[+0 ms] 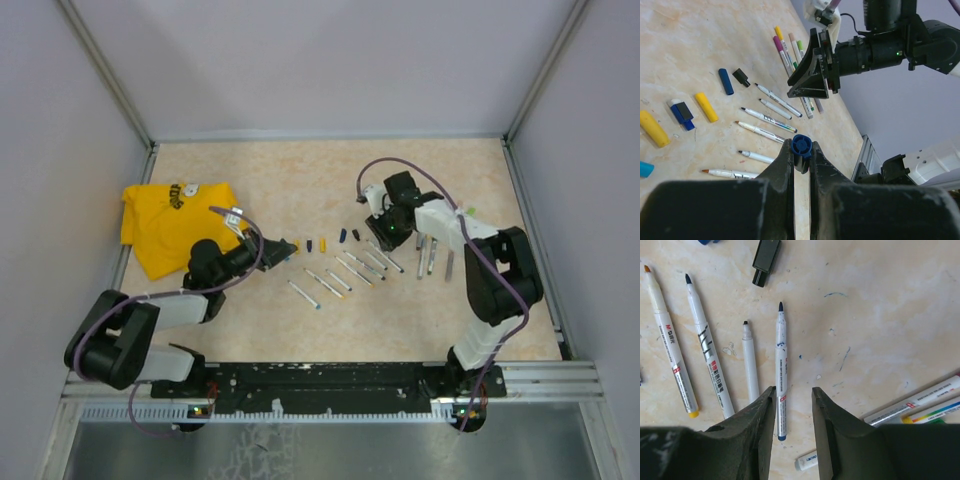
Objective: Open the pen caps
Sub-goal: Place the pen at the center of the board, then place the pen cap at the center of the board.
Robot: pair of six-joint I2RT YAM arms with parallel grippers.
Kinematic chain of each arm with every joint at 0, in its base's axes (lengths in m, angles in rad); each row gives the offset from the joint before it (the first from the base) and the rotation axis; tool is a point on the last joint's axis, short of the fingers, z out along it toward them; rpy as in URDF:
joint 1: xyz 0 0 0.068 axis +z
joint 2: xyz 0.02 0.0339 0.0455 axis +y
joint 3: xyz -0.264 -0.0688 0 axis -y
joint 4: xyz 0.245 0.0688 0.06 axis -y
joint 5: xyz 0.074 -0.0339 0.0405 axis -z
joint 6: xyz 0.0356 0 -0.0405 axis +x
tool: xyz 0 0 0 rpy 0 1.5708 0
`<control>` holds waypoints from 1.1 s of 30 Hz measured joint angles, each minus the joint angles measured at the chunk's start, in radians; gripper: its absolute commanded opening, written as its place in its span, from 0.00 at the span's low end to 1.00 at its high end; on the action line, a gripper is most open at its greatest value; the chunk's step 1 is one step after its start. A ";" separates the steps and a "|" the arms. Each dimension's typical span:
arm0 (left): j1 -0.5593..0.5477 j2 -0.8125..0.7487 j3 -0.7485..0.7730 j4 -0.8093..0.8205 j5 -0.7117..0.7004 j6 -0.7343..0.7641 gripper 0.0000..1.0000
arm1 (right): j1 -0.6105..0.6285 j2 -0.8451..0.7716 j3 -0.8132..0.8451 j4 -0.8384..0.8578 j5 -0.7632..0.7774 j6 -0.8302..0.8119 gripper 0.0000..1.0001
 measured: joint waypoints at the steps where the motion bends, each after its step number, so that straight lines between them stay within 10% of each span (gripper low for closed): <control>1: -0.003 0.004 0.003 0.001 0.001 -0.002 0.00 | 0.000 -0.014 -0.002 0.003 0.000 0.000 0.35; 20: -0.281 0.168 0.232 -0.169 -0.235 0.064 0.00 | -0.080 -0.246 -0.072 0.115 -0.063 0.011 0.38; 33: -0.358 0.595 0.922 -0.779 -0.477 0.091 0.00 | -0.161 -0.296 -0.104 0.181 -0.072 0.058 0.38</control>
